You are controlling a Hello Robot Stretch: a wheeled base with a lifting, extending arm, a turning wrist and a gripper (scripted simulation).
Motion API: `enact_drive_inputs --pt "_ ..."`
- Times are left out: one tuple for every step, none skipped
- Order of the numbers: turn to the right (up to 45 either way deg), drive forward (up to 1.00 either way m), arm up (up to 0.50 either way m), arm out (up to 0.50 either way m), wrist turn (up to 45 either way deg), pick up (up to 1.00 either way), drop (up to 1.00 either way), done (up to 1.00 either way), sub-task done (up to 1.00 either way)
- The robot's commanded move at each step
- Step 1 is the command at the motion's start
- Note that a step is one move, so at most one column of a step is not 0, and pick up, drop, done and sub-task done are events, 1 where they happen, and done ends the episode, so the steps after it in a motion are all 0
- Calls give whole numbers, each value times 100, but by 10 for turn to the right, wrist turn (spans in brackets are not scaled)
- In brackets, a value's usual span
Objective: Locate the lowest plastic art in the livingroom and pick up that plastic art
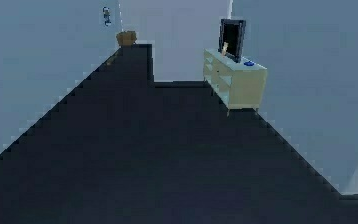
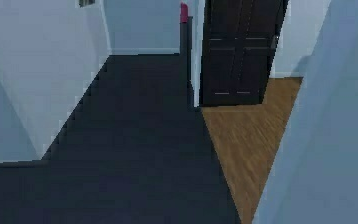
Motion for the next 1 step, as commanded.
enact_drive_inputs --pt "0 100 0 0 0 0 0 0 0"
